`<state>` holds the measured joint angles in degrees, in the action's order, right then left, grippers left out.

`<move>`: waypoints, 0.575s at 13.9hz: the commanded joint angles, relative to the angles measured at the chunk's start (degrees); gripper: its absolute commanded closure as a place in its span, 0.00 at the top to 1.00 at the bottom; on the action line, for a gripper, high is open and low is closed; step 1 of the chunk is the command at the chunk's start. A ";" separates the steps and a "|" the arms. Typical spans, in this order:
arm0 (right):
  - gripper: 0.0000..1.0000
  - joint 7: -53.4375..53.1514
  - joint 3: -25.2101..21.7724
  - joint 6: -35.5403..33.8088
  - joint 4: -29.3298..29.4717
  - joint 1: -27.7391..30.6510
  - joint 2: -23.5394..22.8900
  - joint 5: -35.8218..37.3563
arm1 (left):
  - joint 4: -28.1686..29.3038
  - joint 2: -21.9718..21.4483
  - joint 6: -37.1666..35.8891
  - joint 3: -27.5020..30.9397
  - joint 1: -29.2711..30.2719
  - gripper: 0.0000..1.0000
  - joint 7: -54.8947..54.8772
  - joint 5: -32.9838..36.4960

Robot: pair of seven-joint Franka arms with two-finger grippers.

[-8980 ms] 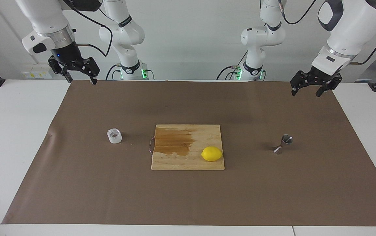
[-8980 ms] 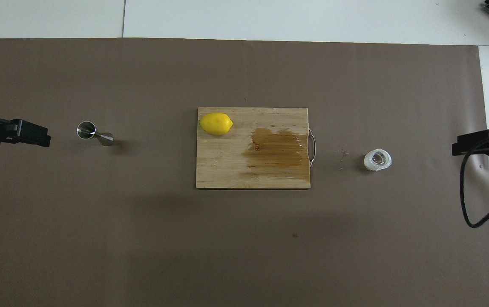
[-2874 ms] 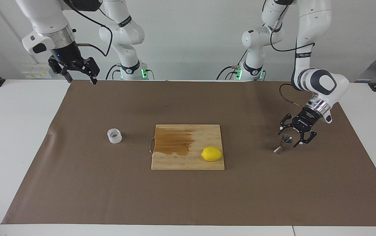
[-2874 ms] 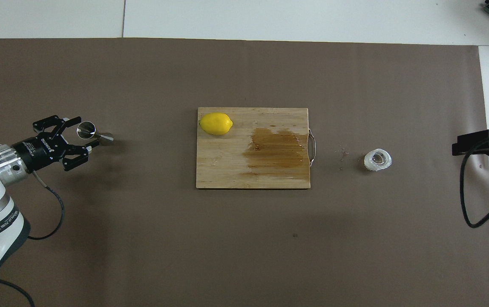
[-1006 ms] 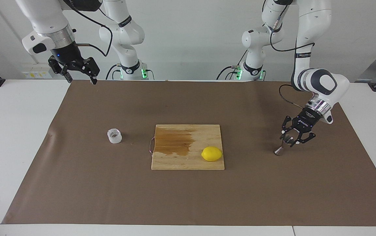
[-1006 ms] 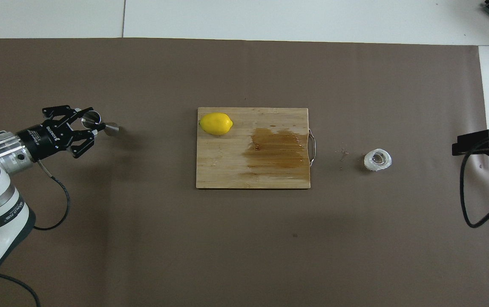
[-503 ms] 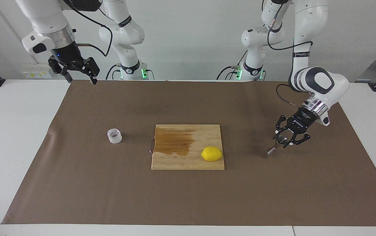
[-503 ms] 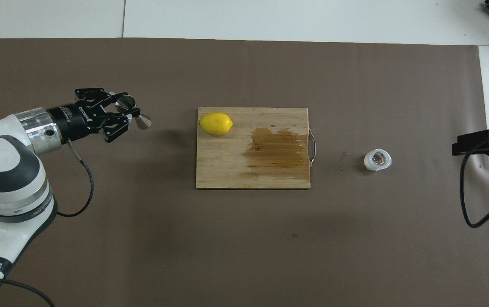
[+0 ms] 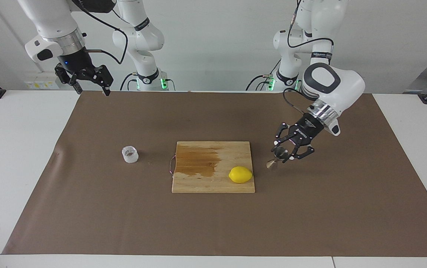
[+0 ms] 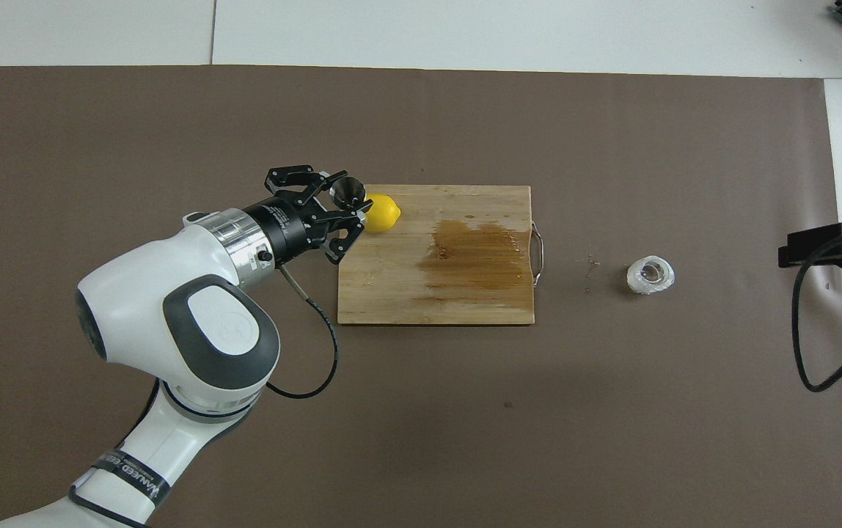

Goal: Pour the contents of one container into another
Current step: 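Lift the silver cup with the left gripper and carry it over the board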

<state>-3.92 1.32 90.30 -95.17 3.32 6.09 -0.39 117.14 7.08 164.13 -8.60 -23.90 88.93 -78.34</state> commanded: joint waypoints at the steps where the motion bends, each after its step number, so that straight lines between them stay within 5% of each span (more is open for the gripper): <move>1: 1.00 -0.65 0.43 -0.21 -0.98 0.64 1.03 -0.93 | -2.61 2.67 3.46 -0.79 -3.07 0.00 0.11 -4.34; 4: 1.00 -0.65 0.43 -0.21 -0.98 0.64 1.03 -0.93 | -8.66 8.90 13.74 -9.47 -2.73 0.00 0.11 -10.42; 8: 1.00 -0.65 0.43 -0.21 -0.98 0.64 1.03 -0.93 | -17.97 17.50 16.48 -12.92 -3.08 0.00 0.11 -10.52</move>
<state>-3.92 1.32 90.30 -95.17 3.32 6.09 -0.39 106.25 18.89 178.23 -20.43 -26.69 89.15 -87.68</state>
